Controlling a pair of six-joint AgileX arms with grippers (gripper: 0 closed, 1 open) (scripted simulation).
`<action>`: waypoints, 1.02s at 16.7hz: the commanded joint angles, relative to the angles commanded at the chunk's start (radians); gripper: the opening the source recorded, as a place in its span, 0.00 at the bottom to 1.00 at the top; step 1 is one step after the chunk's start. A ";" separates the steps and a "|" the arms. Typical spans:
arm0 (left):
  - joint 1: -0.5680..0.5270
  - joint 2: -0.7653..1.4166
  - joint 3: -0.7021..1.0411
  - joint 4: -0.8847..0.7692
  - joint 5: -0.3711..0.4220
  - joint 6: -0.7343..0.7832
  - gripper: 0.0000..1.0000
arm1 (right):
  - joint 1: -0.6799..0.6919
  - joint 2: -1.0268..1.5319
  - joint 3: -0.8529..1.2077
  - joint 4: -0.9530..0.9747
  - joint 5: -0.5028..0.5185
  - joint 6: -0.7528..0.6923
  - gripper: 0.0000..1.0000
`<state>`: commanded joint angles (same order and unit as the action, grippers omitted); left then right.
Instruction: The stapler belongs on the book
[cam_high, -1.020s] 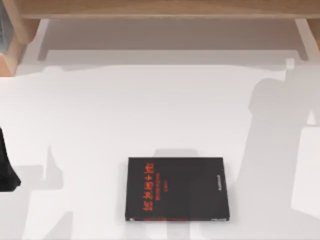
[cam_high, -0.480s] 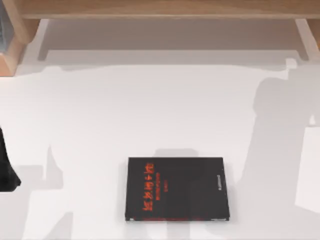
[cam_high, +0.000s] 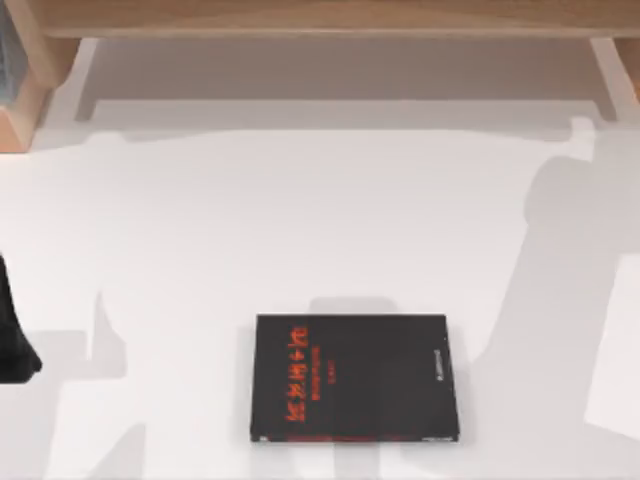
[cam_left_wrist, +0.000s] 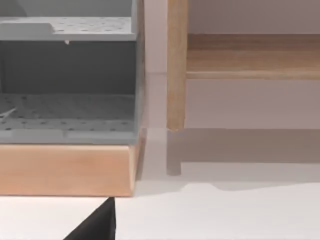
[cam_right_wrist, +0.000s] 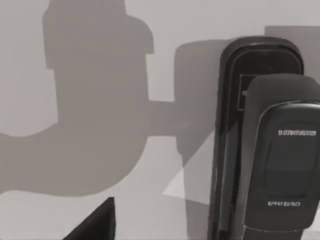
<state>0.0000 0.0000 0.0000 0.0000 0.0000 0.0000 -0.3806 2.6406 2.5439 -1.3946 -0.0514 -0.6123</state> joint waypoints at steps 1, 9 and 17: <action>0.000 0.000 0.000 0.000 0.000 0.000 1.00 | 0.000 -0.007 -0.023 0.017 0.000 0.001 1.00; 0.000 0.000 0.000 0.000 0.000 0.000 1.00 | 0.005 0.004 -0.107 0.113 0.001 0.006 1.00; 0.000 0.000 0.000 0.000 0.000 0.000 1.00 | 0.005 0.004 -0.107 0.113 0.001 0.006 0.55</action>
<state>0.0000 0.0000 0.0000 0.0000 0.0000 0.0000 -0.3757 2.6450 2.4366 -1.2816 -0.0507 -0.6062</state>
